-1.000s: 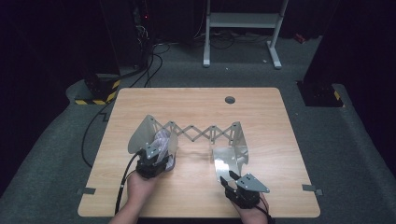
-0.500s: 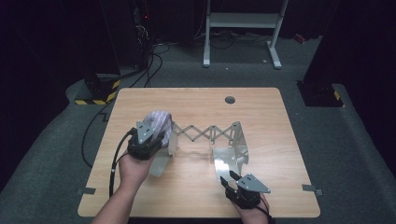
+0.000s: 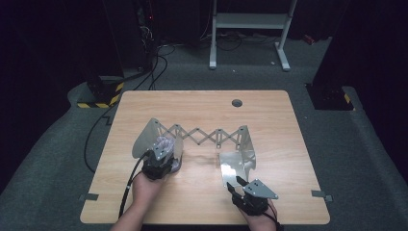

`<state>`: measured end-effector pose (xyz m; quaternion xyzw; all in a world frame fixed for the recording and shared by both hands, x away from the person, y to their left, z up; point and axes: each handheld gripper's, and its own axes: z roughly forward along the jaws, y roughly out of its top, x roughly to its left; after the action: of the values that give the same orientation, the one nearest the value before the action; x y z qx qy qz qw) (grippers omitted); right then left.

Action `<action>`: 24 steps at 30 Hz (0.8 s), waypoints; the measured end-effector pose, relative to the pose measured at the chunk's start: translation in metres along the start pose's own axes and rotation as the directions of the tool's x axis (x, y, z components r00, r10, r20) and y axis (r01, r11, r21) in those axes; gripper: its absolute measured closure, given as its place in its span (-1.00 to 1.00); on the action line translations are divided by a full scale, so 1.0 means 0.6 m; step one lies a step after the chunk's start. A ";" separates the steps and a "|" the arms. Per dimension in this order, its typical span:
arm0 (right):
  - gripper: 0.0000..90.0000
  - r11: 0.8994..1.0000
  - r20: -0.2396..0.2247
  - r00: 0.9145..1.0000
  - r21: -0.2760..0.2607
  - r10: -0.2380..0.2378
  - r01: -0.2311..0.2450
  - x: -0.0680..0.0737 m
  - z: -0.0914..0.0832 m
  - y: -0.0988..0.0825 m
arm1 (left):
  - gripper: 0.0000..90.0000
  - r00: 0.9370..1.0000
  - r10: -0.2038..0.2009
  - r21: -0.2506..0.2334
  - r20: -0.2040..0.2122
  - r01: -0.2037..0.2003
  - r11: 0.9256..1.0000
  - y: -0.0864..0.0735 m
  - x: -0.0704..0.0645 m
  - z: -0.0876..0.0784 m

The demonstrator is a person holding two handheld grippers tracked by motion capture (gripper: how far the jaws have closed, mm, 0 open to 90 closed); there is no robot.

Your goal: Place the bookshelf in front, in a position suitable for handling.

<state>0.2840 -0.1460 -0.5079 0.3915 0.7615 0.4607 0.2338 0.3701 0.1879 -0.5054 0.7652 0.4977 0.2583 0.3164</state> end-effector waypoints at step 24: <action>0.24 1.000 0.000 1.000 0.005 -0.001 0.001 0.000 0.002 -0.001 | 0.47 0.999 0.040 -0.038 -0.030 -0.041 0.998 0.009 0.002 -0.023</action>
<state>0.2845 -0.1455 -0.5090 0.3915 0.7627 0.4588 0.2334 0.3638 0.1904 -0.4921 0.7649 0.4816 0.2855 0.3186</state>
